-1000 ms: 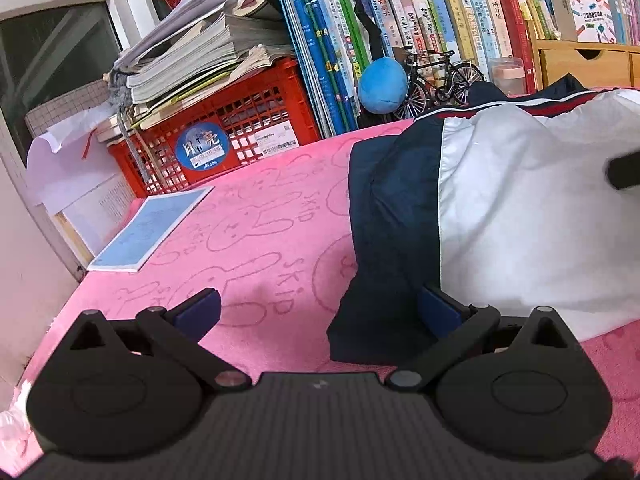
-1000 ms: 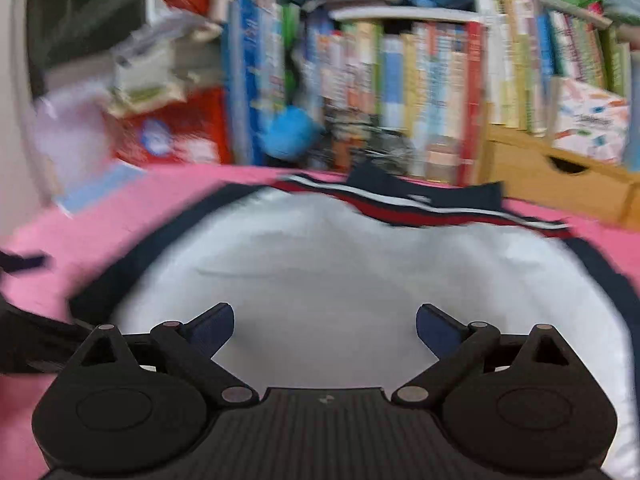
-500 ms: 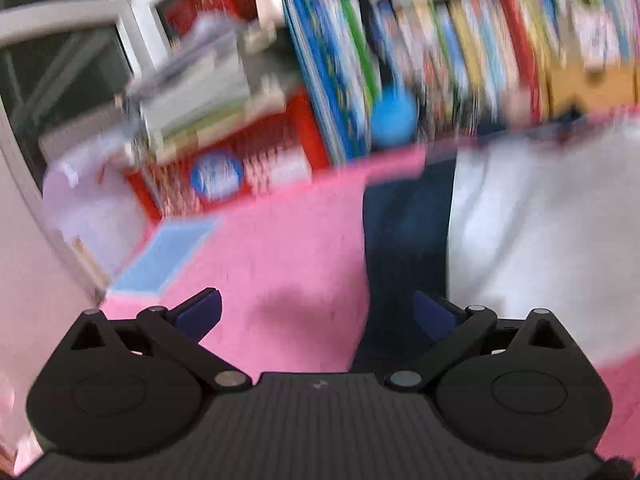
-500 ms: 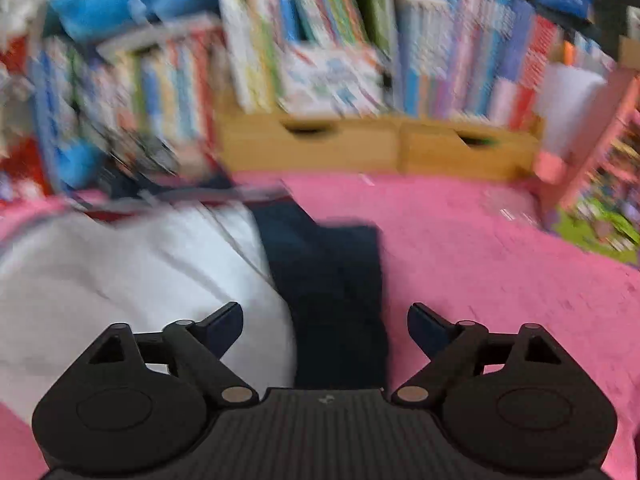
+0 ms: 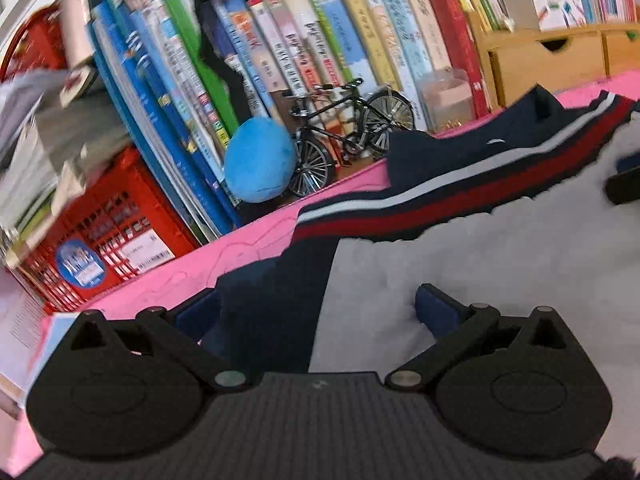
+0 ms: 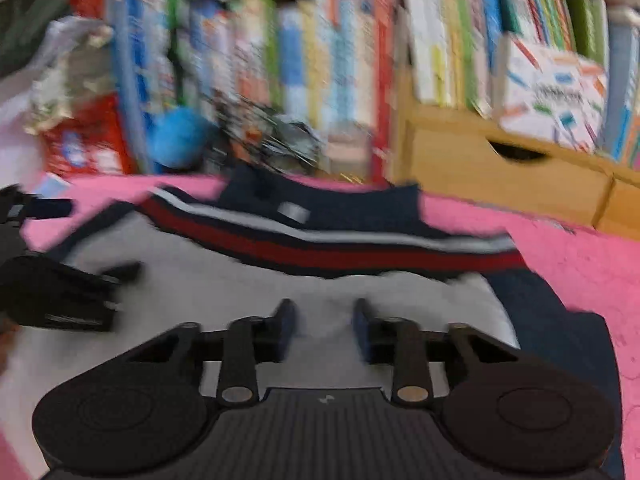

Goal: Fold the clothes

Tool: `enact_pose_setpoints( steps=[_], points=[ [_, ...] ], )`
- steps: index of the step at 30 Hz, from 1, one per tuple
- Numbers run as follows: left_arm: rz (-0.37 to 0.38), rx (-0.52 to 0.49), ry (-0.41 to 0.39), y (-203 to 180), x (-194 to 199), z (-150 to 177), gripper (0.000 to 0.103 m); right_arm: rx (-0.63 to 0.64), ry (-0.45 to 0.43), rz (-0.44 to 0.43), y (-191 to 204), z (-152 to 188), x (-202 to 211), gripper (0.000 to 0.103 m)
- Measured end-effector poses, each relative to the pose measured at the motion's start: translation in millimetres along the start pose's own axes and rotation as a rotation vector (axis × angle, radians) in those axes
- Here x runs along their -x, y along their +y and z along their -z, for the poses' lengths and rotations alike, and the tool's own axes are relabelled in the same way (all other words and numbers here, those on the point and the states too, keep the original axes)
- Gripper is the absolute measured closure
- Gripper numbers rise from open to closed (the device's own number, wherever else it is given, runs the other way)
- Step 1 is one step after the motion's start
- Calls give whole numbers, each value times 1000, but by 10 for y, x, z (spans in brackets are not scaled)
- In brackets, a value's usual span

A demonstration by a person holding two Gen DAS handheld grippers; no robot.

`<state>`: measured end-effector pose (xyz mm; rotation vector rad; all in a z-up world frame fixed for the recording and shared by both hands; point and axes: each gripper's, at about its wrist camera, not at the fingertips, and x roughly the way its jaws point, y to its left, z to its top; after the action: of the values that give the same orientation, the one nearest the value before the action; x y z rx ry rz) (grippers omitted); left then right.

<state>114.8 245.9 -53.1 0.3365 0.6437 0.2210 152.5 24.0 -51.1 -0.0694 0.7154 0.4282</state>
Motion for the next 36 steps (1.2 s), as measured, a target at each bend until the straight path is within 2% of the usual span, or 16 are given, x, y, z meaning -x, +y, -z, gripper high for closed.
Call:
enact_pose_setpoints(
  steps=[1, 4, 10, 11, 13, 14, 17, 18, 19, 20, 21, 23, 26, 30, 33, 36],
  points=[
    [4, 7, -16, 20, 6, 34, 0, -23, -2, 1, -120, 36, -5, 103],
    [3, -11, -51, 8, 43, 86, 0, -91, -8, -1, -446, 129, -15, 103],
    [62, 44, -29, 118, 5, 34, 0, -173, -63, -17, -829, 244, 164, 103],
    [69, 52, -25, 134, -8, 25, 0, -184, -70, -1, -876, 244, 192, 103],
    [71, 54, -23, 134, -7, 32, 0, -158, -77, 159, -915, 223, 209, 103],
    [68, 51, -25, 124, -5, 34, 0, -155, -68, 211, -989, 234, 198, 103],
    [41, 21, -34, 55, 13, 36, 0, -211, -40, 201, -1134, 204, 170, 103],
    [32, 9, -39, 36, 19, 37, 0, -207, -36, 240, -1109, 174, 184, 103],
    [28, 2, -41, 25, 22, 38, 0, -195, -33, 293, -1060, 139, 205, 97],
    [27, 0, -41, 25, 20, 38, 0, -183, -30, 347, -1012, 103, 227, 74],
    [29, 1, -39, 29, 16, 38, 0, -174, -47, 352, -930, 88, 292, 68],
    [41, 13, -34, 51, 4, 37, 0, -157, -93, 333, -745, 69, 450, 66],
    [53, 27, -30, 70, -9, 38, 0, -83, -141, 168, -303, 75, 739, 62],
    [48, 22, -32, 53, -6, 45, 0, 35, -94, -1, 265, 205, 857, 50],
    [50, 21, -34, 46, -8, 50, 0, 41, -4, -50, 507, 369, 821, 45],
    [46, 15, -37, 32, -5, 55, 0, 37, 20, -5, 587, 537, 815, 35]
  ],
)
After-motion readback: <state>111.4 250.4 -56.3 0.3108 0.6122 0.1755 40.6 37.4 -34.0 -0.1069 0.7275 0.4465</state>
